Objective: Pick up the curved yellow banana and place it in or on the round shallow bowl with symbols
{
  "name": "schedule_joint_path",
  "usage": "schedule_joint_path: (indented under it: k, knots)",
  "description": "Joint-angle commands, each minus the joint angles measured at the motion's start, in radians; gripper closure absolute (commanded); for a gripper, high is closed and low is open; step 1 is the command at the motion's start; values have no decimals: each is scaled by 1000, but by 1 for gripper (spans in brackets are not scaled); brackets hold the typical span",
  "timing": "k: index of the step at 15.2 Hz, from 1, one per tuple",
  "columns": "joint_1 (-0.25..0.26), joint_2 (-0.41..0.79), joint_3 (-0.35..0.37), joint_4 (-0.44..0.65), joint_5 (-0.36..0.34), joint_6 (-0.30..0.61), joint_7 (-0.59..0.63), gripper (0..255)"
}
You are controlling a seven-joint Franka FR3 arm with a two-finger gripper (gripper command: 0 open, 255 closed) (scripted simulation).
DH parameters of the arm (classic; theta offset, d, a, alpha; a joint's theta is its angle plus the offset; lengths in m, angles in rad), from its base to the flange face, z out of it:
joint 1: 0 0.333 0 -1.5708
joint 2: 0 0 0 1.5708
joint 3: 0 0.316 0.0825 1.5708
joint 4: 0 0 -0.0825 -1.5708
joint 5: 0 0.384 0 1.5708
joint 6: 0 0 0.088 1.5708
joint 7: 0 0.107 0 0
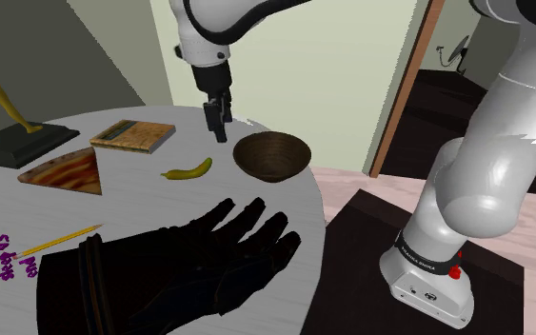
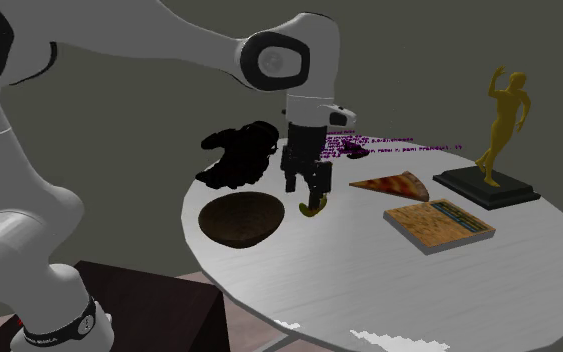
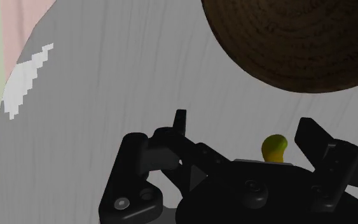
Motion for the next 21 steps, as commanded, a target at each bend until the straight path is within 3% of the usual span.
schedule_joint_path:
  k: [1,9,16,21]
  knots:
    - [22,65,24,65,-25,-8,-3,0]
    - [119,286,94,276,-128,-35,-12,0]
    - [109,289,87,179,-134,65,-7,0]
    - [109,289,87,179,-134,65,-7,0]
